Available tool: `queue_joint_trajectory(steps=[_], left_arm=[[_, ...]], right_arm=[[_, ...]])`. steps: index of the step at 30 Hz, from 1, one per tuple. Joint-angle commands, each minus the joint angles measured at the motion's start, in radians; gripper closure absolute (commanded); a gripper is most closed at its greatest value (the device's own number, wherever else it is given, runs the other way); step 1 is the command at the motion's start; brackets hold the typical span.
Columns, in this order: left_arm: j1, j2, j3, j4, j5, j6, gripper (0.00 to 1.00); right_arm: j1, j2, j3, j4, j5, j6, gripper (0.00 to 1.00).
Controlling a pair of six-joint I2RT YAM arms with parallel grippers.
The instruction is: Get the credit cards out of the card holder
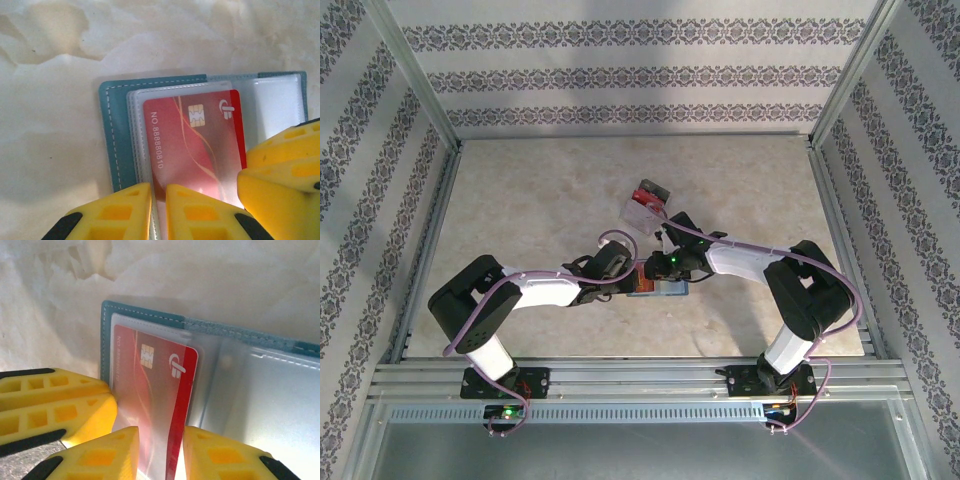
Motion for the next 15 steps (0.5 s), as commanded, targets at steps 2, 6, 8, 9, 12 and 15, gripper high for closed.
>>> queue_joint_trajectory(steps=[2, 6, 8, 9, 12, 15], left_arm=[[0.013, 0.018, 0.007, -0.01, 0.0, -0.006, 0.84], [0.013, 0.02, 0.011, -0.013, 0.0, -0.005, 0.84], [0.013, 0.021, 0.014, -0.016, 0.0, -0.003, 0.84], [0.013, 0.022, 0.015, -0.017, 0.0, -0.003, 0.84], [0.014, 0.024, 0.019, -0.02, 0.0, -0.003, 0.84], [0.014, 0.024, 0.022, -0.025, 0.0, -0.001, 0.84]], right_arm=[[-0.013, -0.033, -0.03, 0.072, -0.082, 0.035, 0.71], [-0.026, -0.036, -0.05, 0.115, -0.119, 0.051, 0.71], [-0.033, -0.038, -0.058, 0.133, -0.134, 0.061, 0.72], [-0.037, -0.038, -0.063, 0.141, -0.14, 0.064, 0.71], [-0.046, -0.049, -0.069, 0.141, -0.145, 0.066, 0.71], [-0.052, -0.059, -0.074, 0.142, -0.151, 0.066, 0.71]])
